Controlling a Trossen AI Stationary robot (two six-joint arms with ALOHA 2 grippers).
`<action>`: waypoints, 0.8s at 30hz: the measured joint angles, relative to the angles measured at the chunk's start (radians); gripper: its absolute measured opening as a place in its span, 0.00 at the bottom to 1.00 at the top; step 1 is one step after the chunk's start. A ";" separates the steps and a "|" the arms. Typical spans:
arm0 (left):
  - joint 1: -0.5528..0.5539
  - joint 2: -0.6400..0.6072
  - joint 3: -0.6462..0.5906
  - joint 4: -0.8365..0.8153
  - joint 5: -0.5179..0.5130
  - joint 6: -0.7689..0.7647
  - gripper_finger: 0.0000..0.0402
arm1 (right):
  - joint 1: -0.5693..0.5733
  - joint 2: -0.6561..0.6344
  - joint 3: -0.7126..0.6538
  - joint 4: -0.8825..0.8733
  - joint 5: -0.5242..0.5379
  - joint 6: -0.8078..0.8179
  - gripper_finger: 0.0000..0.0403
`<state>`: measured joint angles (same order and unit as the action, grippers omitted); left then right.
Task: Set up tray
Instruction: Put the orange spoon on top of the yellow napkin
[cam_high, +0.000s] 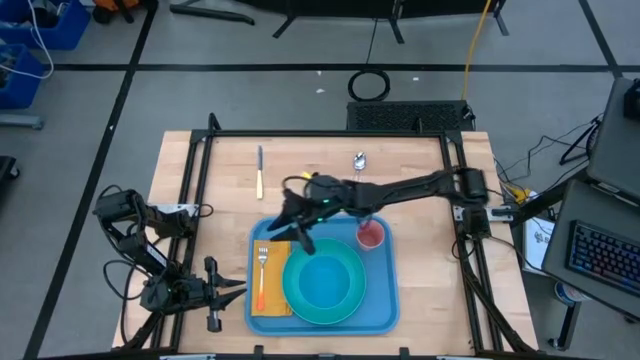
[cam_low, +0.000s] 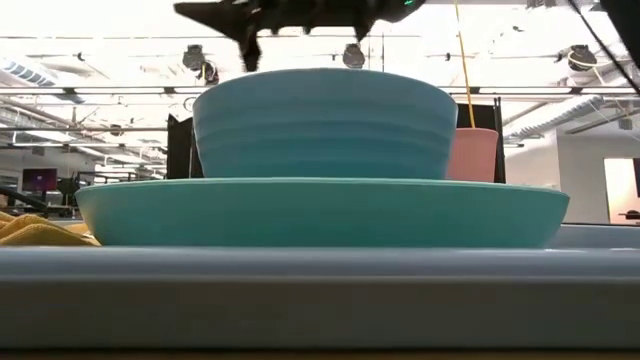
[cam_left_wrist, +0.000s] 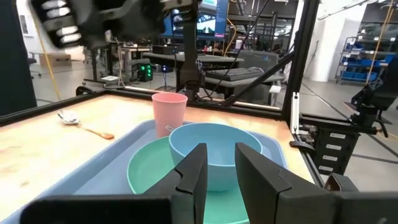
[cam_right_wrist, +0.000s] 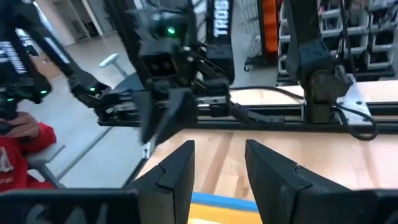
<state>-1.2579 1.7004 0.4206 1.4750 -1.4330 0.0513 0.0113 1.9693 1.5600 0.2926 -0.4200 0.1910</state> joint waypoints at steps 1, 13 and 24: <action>0.000 0.000 0.000 -0.003 -0.001 -0.006 0.21 | 0.000 -0.034 -0.042 0.019 0.001 -0.001 0.33; 0.026 0.000 0.000 -0.011 -0.008 -0.023 0.21 | 0.032 -0.410 -0.592 0.350 0.262 0.009 0.33; 0.117 0.000 0.000 -0.005 0.012 -0.062 0.21 | 0.037 -0.534 -0.784 0.547 0.322 0.060 0.33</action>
<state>-1.1410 1.7004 0.4206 1.4696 -1.4213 -0.0111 0.0479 1.4352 0.7761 0.8399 -0.0980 0.2507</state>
